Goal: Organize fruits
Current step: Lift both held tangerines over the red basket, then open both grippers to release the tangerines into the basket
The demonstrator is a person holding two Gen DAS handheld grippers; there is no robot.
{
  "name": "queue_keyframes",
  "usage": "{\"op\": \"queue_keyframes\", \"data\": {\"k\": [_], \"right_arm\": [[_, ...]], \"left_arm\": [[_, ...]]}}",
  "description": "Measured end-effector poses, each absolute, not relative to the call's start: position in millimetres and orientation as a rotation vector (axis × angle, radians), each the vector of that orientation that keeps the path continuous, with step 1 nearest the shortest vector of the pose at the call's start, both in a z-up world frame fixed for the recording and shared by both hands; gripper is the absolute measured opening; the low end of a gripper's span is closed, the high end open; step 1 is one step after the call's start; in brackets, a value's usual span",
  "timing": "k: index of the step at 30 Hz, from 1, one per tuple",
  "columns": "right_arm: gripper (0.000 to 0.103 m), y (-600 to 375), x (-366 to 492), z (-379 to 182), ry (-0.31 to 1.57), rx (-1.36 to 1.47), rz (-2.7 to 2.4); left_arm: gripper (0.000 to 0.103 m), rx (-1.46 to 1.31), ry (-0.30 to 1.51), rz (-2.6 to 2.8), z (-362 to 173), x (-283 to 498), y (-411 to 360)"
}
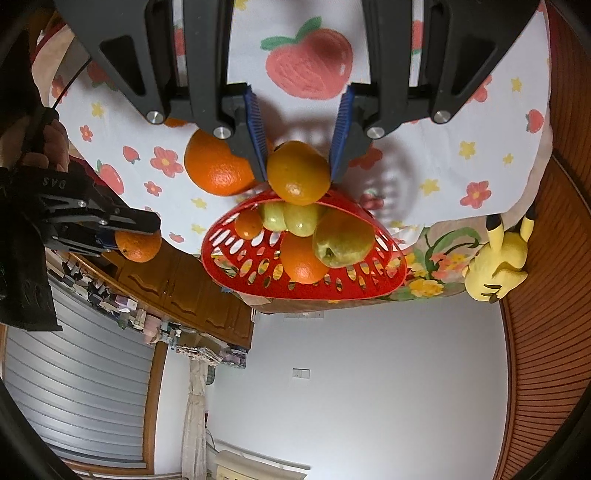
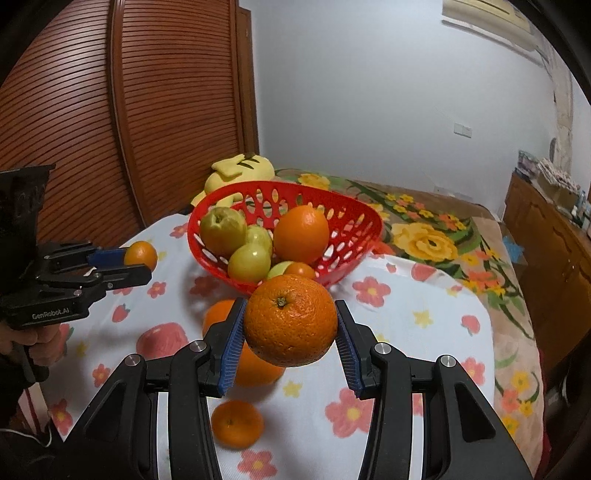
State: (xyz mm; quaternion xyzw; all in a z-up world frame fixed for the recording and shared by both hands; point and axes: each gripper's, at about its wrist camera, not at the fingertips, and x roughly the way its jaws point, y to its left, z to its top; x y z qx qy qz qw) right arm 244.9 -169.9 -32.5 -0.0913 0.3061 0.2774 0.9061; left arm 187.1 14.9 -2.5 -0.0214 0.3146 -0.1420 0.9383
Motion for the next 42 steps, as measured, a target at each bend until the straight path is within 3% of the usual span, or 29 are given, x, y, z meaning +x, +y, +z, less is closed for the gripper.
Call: {"op": "queue_keyframes", "data": {"k": [42], "right_arm": [[0.049, -147, 341, -37, 0.657, -0.269, 0.617]], "left_arm": [[0.032, -0.019, 0.667, -0.298, 3, 280, -5]]}}
